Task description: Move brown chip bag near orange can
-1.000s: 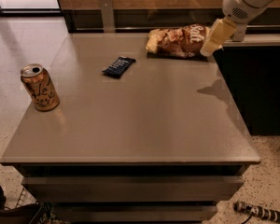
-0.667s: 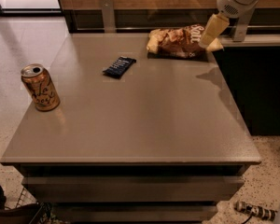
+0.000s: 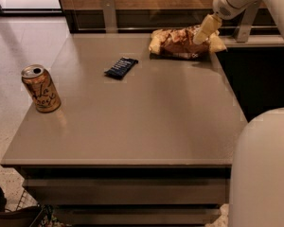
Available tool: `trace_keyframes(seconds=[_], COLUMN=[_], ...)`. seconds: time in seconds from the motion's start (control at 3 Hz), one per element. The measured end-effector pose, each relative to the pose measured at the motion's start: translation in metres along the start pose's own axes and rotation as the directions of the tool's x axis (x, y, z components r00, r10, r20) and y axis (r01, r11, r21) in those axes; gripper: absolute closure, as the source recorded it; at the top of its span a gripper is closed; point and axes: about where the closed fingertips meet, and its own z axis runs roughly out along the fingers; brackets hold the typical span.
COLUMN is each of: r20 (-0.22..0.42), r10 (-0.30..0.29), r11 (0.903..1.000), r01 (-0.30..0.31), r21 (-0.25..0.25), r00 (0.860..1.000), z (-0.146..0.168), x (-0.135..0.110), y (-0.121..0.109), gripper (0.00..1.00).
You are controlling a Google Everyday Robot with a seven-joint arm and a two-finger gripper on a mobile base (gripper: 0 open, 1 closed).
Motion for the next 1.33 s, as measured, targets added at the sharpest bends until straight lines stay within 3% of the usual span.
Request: trace_keyframes(seconds=[0.33,0.67,1.0,1.33], r20=[0.077,0.106,0.126,0.136], r10=[0.033,0.056,0.083,0.099], r11=[0.9927,0.9840,0.9678,0.9567], r01=[-0.024,-0.037,-0.050,-0.057], r21=[-0.118,-0.174,-0.246,-0.285], r00=[0.996,0.993,0.989,0.986], z=[0.039,0.058,0.077,0.088], x=[-0.011,-0.016,-0.023,-0.027], y=[0.018,0.029,0.048,0.058], gripper=[0.00,0.00,0.00,0.00])
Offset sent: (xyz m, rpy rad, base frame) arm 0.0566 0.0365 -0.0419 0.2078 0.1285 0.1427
